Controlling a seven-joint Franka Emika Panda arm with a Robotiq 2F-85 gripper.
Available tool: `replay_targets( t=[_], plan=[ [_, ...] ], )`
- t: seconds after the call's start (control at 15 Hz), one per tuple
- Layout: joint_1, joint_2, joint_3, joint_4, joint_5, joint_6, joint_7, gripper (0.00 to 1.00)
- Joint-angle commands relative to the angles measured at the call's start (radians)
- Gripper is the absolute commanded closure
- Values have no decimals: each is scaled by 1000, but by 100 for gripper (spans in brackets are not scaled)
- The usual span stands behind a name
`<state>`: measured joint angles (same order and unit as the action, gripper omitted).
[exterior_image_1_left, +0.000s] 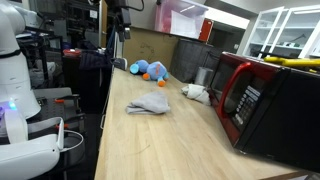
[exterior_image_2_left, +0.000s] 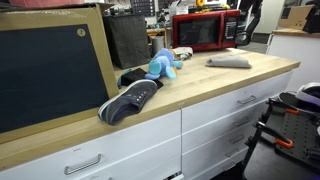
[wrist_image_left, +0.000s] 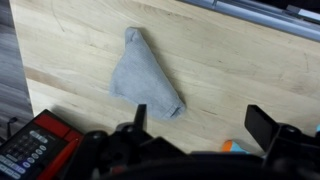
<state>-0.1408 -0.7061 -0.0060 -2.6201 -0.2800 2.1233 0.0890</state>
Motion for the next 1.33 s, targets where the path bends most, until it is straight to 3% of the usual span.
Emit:
replay_targets(
  t=[0.0,0.47,0.87,1.27],
  plan=[
    [-53,171,54,90,-44,33,137,0],
    [-45,465,75,327,-50,91,336,0],
    [-6,633,55,455,-82,237,368,0],
    [33,823,5,611,-154,300,385,0]
  ],
)
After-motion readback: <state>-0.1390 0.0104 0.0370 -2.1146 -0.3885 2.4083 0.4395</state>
